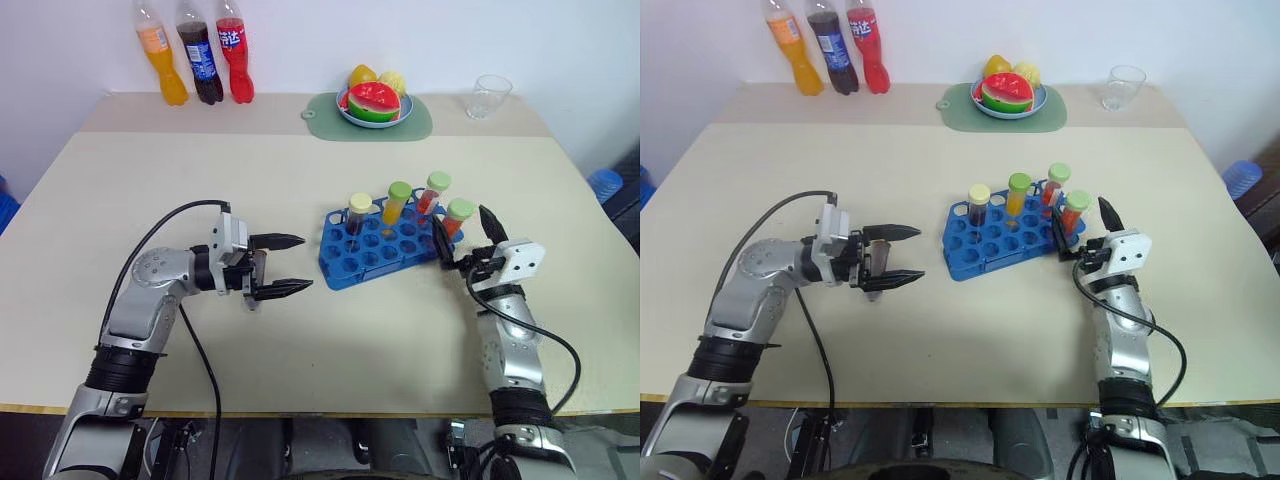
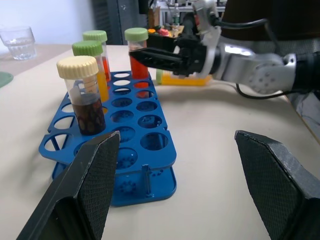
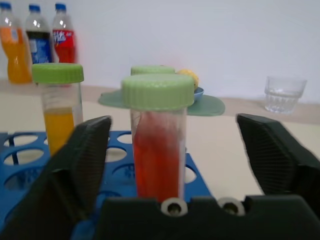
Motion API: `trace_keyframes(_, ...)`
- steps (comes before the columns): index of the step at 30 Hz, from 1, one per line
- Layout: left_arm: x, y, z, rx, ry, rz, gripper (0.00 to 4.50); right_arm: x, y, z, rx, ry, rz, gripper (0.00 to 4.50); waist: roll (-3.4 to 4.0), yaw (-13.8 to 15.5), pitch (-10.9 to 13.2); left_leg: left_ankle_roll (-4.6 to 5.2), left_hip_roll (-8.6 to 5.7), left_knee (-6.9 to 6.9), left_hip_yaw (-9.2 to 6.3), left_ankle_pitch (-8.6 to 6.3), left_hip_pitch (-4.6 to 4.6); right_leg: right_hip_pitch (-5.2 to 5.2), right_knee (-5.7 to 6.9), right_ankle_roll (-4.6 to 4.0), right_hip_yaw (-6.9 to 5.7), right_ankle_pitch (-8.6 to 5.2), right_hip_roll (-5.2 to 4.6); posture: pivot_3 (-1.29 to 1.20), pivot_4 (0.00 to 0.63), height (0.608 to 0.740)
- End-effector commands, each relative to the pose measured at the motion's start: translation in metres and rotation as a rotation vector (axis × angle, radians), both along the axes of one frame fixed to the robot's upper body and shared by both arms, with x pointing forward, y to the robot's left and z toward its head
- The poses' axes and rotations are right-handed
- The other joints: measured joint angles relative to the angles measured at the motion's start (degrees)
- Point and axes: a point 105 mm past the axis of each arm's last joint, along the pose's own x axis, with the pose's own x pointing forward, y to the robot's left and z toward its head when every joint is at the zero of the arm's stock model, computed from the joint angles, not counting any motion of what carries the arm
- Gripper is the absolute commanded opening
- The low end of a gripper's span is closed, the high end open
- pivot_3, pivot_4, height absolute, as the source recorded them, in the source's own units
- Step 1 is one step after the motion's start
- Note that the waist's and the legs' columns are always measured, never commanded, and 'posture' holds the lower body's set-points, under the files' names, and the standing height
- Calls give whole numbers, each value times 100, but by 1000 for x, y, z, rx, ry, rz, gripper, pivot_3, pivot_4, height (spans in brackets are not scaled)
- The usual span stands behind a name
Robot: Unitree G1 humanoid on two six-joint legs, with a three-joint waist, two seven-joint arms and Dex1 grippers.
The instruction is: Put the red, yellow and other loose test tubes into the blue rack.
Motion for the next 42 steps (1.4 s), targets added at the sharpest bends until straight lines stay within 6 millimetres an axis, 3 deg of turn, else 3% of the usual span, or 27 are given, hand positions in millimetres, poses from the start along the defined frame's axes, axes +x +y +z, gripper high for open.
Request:
trace_keyframes(1, 0, -3, 6, -11, -32, -11, 3793, -14, -3, 18, -56, -3, 24, 4216, 0, -6, -1, 0, 0, 0, 0, 0, 0, 0, 0, 0, 0, 0, 0, 0, 150, 740)
trace_keyframes(6, 1, -6, 5, -16, -29, -23, 3793, -43, -13, 24, -135, 141, 50, 4216, -1, 3, -1, 0, 0, 0, -2, 0, 0, 0, 0, -1, 0, -1, -1, 0, 150, 740)
trace_keyframes(8, 1, -8, 4, -19, -27, -29, 3793, -49, -26, 26, -191, 230, -37, 4216, -1, 2, -1, 0, 0, 1, -2, 0, 1, 0, 0, -1, 0, -1, -3, 0, 150, 740)
trace_keyframes(15, 3, -14, 2, -27, -25, -55, 3793, -59, -49, 31, -201, 699, -74, 4216, -4, 4, -3, 0, 2, 4, -13, 0, 1, -2, -4, -4, 0, -1, -8, 0, 150, 740)
trace_keyframes(19, 4, -17, 2, -31, -27, -64, 3793, -53, -59, 26, -134, 924, -62, 4216, -7, 2, -2, 1, 2, 3, -17, -1, -1, -2, -9, -4, -2, -1, -6, 0, 150, 740)
trace_keyframes(25, 1, -16, 1, -33, -24, -63, 3793, -36, -61, 24, -111, 1093, -42, 4216, -7, 3, -1, 5, -1, -1, -15, -3, -14, -11, -19, -4, -1, -1, -7, 0, 150, 740)
trace_keyframes(31, -3, -12, 1, -31, -22, -46, 3793, -18, -74, 15, -117, 1194, -54, 4216, -6, -4, -1, 5, -3, 0, -14, -3, -15, -12, -21, -3, 0, -1, -8, 0, 150, 740)
trace_keyframes(42, -10, -5, 1, -23, -12, 2, 3793, 3, -76, -1, -155, 1355, 7, 4216, -6, -4, 0, 5, -2, -1, -12, -3, -18, -20, -18, -2, -1, -1, -7, 0, 150, 740)
